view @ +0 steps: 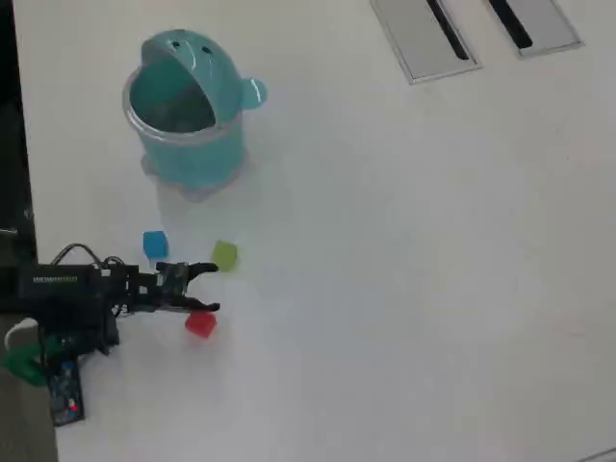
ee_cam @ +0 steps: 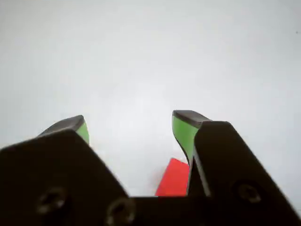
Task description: Grasp RGB lego blocks and put them in the bin one by one.
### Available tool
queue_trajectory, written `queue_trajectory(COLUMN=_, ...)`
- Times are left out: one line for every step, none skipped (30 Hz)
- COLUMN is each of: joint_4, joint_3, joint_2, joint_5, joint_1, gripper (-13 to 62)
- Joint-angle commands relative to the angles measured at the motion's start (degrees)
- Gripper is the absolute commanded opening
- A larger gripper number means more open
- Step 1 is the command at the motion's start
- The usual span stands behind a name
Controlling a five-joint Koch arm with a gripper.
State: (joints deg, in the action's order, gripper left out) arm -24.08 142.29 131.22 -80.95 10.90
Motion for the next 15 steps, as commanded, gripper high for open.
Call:
queue_trajectory(joint_4=0.18, joint_3=-5.45, joint_2=3.96, joint_5=-2.55, joint_1=0.0, gripper=32.3)
queue_trajectory(joint_4=-4.22, joint_3=-5.8, joint_2=3.96, joint_5=-7.65, joint_1=2.11, gripper=32.3)
queue_trajectory(joint_4=-5.36, joint_3=-5.89, joint_2=3.96, joint_5=-8.96, joint_1=2.81, gripper=32.3)
queue_trajectory(joint_4=-5.71, joint_3=-5.89, joint_2=3.87, joint_5=-9.67, joint_1=3.25, gripper=32.3)
queue_trajectory(joint_4=-6.33, joint_3=-6.15, joint_2=3.69, joint_5=-9.93, joint_1=3.78, gripper=32.3)
queue_trajectory(joint_4=-7.03, joint_3=-6.33, joint_2=3.52, joint_5=-10.28, joint_1=4.31, gripper=32.3)
queue_trajectory(joint_4=-7.12, joint_3=-6.15, joint_2=3.52, joint_5=-10.72, joint_1=5.19, gripper=32.3)
queue_trajectory(joint_4=-8.17, joint_3=-5.89, joint_2=3.34, joint_5=-12.22, joint_1=6.5, gripper=32.3)
queue_trajectory(joint_4=-8.96, joint_3=-5.71, joint_2=3.34, joint_5=-13.01, joint_1=7.03, gripper=32.3)
queue_trajectory(joint_4=-9.67, joint_3=-5.71, joint_2=3.25, joint_5=-13.1, joint_1=7.21, gripper=32.3)
queue_trajectory(joint_4=-9.67, joint_3=-5.36, joint_2=3.16, joint_5=-13.1, joint_1=7.65, gripper=32.3)
queue_trajectory(joint_4=-9.67, joint_3=-5.27, joint_2=2.9, joint_5=-13.1, joint_1=8.26, gripper=32.3)
queue_trajectory(joint_4=-9.76, joint_3=-4.92, joint_2=2.72, joint_5=-13.01, joint_1=8.61, gripper=32.2)
queue_trajectory(joint_4=-9.84, joint_3=-4.31, joint_2=2.72, joint_5=-13.01, joint_1=8.61, gripper=32.2)
queue_trajectory(joint_4=-9.84, joint_3=-3.87, joint_2=2.72, joint_5=-12.92, joint_1=8.7, gripper=32.2)
